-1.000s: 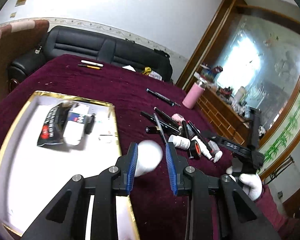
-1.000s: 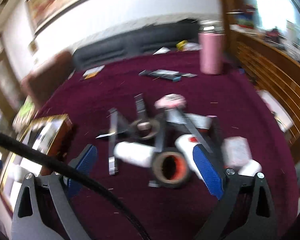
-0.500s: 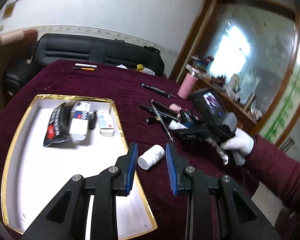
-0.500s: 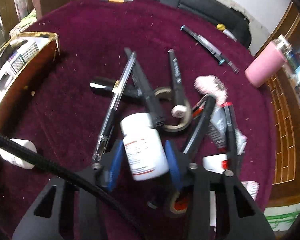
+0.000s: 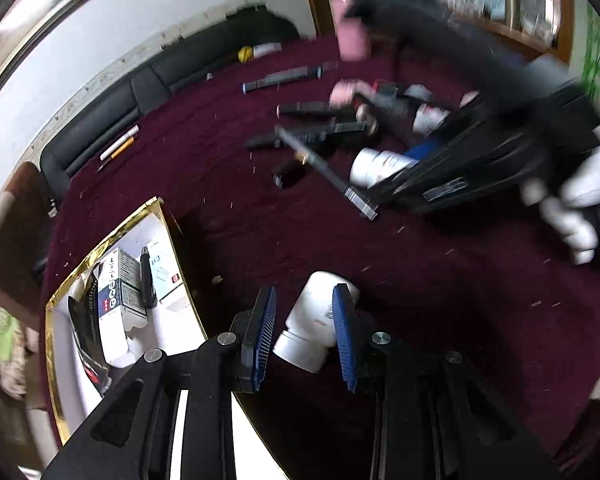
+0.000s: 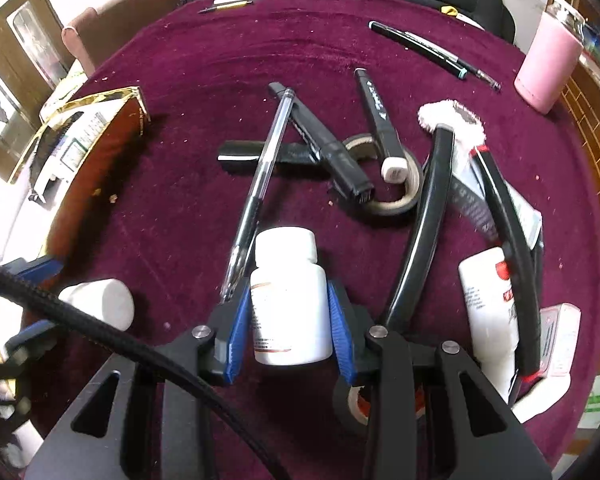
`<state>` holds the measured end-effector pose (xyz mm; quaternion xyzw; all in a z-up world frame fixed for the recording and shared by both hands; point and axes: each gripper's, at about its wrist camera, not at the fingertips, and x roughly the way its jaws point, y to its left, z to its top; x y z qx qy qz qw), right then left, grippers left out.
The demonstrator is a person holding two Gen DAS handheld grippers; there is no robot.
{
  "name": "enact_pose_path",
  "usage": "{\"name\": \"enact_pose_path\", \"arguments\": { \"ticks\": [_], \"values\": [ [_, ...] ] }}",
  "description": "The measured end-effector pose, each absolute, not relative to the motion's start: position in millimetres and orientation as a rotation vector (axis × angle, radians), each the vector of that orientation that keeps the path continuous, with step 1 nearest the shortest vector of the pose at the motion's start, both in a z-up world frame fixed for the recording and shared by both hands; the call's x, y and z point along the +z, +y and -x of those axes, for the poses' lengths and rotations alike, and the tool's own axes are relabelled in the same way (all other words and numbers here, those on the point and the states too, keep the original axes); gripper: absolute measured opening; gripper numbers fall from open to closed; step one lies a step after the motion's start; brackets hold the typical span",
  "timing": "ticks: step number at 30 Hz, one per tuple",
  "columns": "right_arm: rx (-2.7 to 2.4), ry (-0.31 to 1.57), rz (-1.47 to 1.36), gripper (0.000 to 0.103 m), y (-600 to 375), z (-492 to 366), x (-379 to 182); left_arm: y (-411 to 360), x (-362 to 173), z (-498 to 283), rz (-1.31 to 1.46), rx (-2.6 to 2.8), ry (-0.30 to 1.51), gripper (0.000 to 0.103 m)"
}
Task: Organize objects
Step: 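Carry both bottles into the tray and open both grippers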
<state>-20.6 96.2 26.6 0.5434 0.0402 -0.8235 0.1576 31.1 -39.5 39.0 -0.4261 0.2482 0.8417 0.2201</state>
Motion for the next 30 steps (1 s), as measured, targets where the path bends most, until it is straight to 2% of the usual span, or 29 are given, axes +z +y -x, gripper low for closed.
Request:
{"name": "enact_pose_path", "arguments": {
  "ticks": [3, 5, 6, 7, 15, 17, 19, 20, 21, 22, 24, 30],
  "values": [
    [-2.347, 0.098, -1.543, 0.035, 97.5, 19.9, 26.7, -46.3, 47.9, -34.4, 1.158, 2.305, 0.625, 0.026],
    [-2.339, 0.087, -1.538, 0.035, 97.0, 20.1, 26.5, -53.2, 51.9, -39.1, 1.145, 2.277, 0.606, 0.038],
    [-2.337, 0.078, -1.536, 0.035, 96.8, 19.8, 26.5, -56.0, 50.5, -38.6, 1.152, 2.258, 0.615, 0.050],
    [-2.335, 0.068, -1.533, 0.035, 96.9, 19.4, 26.4, -56.0, 48.3, -38.0, 1.163, 2.248, 0.633, 0.053],
    [-2.348, 0.027, -1.515, 0.035, 93.3, 19.1, 25.7, -35.5, 10.3, -15.4, 1.301, 2.123, 0.802, 0.053],
    [-2.360, 0.024, -1.515, 0.034, 92.7, 20.2, 25.7, -32.1, 9.4, -10.4, 1.309, 2.123, 0.774, 0.053],
    [-2.367, 0.010, -1.518, 0.034, 92.6, 22.9, 25.4, -32.3, 10.1, -7.3, 1.337, 2.131, 0.729, 0.052],
    [-2.369, 0.001, -1.516, 0.035, 92.0, 24.2, 25.6, -32.8, 10.5, -8.5, 1.336, 2.129, 0.713, 0.048],
    [-2.370, -0.006, -1.517, 0.034, 91.4, 24.9, 25.4, -35.4, 12.1, -13.1, 1.335, 2.108, 0.671, 0.031],
    [-2.372, -0.006, -1.520, 0.034, 91.2, 24.4, 25.3, -37.2, 13.0, -17.1, 1.333, 2.101, 0.637, 0.029],
    [-2.370, -0.020, -1.529, 0.034, 92.0, 22.7, 25.6, -41.9, 15.0, -24.4, 1.310, 2.123, 0.616, 0.029],
    [-2.333, -0.206, -1.516, 0.034, 110.5, 12.9, 32.3, -93.6, 41.6, -37.8, 1.266, 2.219, 0.242, 0.029]
  ]
}}
